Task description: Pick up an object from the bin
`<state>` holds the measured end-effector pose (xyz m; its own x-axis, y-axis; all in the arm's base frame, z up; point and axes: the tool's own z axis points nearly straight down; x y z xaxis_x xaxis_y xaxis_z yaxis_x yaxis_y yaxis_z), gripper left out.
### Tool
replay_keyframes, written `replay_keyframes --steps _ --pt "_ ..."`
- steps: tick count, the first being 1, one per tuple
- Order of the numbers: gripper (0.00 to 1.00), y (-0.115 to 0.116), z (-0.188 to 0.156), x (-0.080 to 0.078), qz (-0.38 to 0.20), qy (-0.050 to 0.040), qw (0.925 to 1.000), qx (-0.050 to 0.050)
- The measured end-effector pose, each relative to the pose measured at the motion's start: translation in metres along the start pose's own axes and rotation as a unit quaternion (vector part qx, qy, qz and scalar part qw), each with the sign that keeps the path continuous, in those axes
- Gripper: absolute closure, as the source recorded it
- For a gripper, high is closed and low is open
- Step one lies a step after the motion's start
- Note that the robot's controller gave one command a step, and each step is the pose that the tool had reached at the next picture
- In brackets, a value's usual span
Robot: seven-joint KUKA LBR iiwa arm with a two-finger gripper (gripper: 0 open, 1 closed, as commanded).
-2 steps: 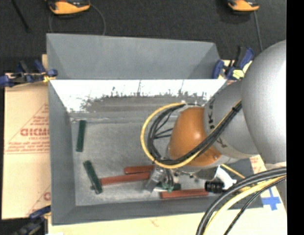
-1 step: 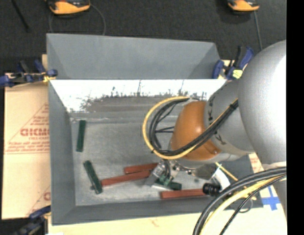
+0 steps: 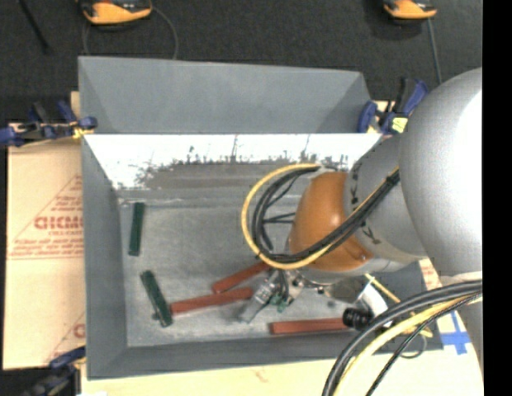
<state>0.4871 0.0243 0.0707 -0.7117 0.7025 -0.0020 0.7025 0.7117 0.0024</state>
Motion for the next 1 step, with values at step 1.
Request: replay_keyframes --steps 1 --pt "0.0 0.0718 0.0001 -0.0043 0.048 0.0001 0.9989 -0.002"
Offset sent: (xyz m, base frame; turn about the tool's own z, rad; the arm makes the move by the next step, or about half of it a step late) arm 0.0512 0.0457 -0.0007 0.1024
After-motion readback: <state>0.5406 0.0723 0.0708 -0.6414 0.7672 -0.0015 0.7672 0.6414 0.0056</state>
